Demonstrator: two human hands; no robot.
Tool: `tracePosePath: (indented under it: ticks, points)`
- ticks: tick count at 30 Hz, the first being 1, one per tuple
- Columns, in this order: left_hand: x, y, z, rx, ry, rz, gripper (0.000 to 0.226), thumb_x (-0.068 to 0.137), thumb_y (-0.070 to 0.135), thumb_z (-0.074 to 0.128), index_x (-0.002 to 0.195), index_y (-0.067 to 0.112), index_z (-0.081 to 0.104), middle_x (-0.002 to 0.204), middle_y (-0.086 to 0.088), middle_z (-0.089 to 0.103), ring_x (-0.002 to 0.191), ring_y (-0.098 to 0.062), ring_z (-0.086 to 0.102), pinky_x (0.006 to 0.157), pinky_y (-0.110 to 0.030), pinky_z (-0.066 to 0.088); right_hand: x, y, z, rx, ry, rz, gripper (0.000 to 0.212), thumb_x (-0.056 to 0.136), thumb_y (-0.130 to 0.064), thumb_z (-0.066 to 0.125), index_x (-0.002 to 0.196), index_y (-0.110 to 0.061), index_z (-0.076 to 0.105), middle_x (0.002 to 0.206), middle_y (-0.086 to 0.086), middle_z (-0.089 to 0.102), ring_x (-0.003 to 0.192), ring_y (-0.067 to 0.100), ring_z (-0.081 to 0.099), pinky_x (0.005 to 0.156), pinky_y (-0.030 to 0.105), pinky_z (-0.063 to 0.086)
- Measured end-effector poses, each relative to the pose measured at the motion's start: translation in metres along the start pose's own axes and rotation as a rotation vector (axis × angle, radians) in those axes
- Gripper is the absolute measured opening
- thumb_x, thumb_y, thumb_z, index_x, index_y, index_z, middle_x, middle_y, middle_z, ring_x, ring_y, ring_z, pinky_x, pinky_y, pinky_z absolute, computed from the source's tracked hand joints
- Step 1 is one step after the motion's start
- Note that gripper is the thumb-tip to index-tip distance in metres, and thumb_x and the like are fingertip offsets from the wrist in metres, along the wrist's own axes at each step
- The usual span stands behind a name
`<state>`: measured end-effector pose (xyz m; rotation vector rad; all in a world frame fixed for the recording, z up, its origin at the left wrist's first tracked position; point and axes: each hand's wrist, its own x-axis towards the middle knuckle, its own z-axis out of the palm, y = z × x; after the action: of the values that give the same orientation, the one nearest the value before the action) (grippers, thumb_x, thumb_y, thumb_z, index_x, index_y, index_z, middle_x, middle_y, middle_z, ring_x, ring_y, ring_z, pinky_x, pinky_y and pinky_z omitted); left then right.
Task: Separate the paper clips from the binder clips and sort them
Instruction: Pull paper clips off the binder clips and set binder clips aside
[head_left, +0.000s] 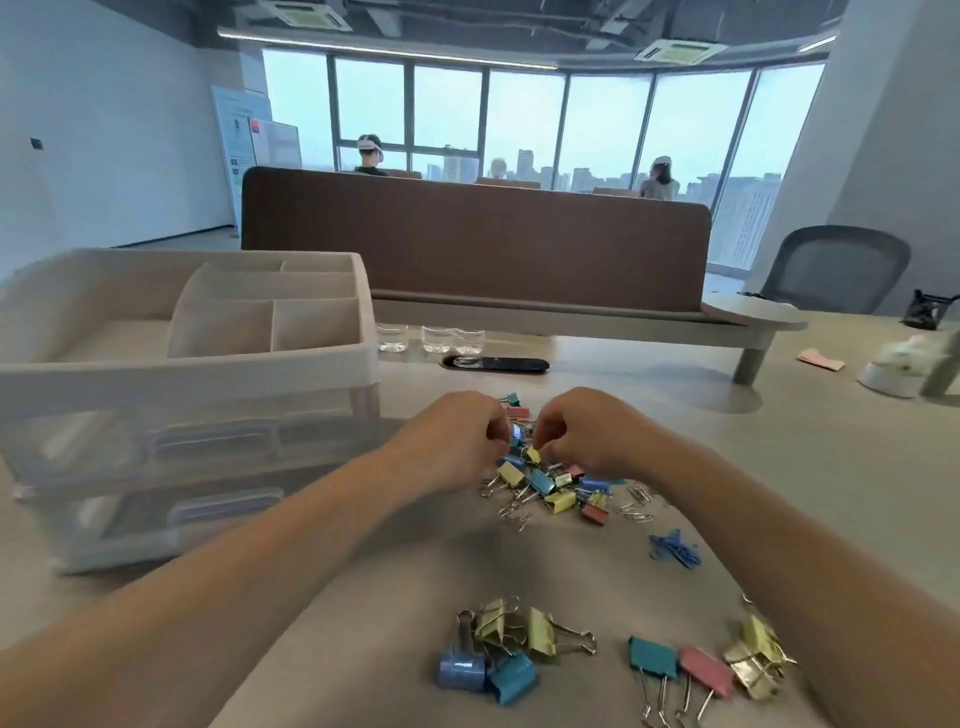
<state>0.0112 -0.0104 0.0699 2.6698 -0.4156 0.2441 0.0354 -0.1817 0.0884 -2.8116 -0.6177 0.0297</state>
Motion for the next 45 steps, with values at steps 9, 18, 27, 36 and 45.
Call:
tracePosePath:
  ticks: [9,18,27,36,45]
  points:
    - [0.039,-0.017,0.058,0.117,-0.122,-0.086,0.016,0.091,0.021,0.06,0.105,0.024,0.066,0.098,0.002,0.057,0.085,-0.018,0.055,0.069,-0.029,0.043,0.01,0.037,0.04,-0.111,-0.112,0.019,0.04,0.094,-0.018,0.06,0.134,-0.023,0.057,0.131,0.0,0.057,0.116,0.019,0.055,0.096,0.031,0.046]
    - [0.047,-0.017,0.077,0.182,-0.137,-0.043,0.014,0.087,0.02,0.058,0.099,0.016,0.065,0.098,-0.007,0.064,0.087,-0.026,0.061,0.07,-0.035,0.051,0.025,0.039,0.056,-0.093,-0.137,-0.038,0.032,0.091,-0.01,0.059,0.121,-0.02,0.064,0.118,0.003,0.064,0.101,0.021,0.061,0.088,0.037,0.054]
    - [0.046,-0.013,0.074,0.151,-0.071,-0.026,0.016,0.088,0.023,0.06,0.1,0.012,0.064,0.098,-0.009,0.063,0.088,-0.027,0.059,0.074,-0.037,0.05,0.022,0.041,0.055,-0.101,-0.095,-0.024,0.023,0.092,-0.014,0.064,0.114,-0.014,0.063,0.107,0.005,0.058,0.089,0.017,0.058,0.074,0.025,0.047]
    - [0.039,-0.007,0.053,-0.013,-0.014,-0.013,0.021,0.089,0.024,0.06,0.109,0.015,0.061,0.106,0.003,0.047,0.091,-0.015,0.051,0.077,-0.03,0.043,0.005,0.055,0.04,0.016,0.038,0.018,0.006,0.093,-0.019,0.058,0.095,-0.021,0.052,0.09,-0.004,0.055,0.083,0.016,0.052,0.063,0.024,0.039]
    - [0.036,0.026,0.066,0.142,-0.295,0.03,0.022,0.096,0.021,0.047,0.117,0.018,0.052,0.088,0.005,0.048,0.073,-0.013,0.047,0.055,-0.027,0.034,-0.02,0.08,0.029,0.012,0.023,0.181,0.024,0.095,-0.018,0.045,0.112,-0.022,0.062,0.108,0.0,0.061,0.082,0.013,0.054,0.06,0.025,0.04]
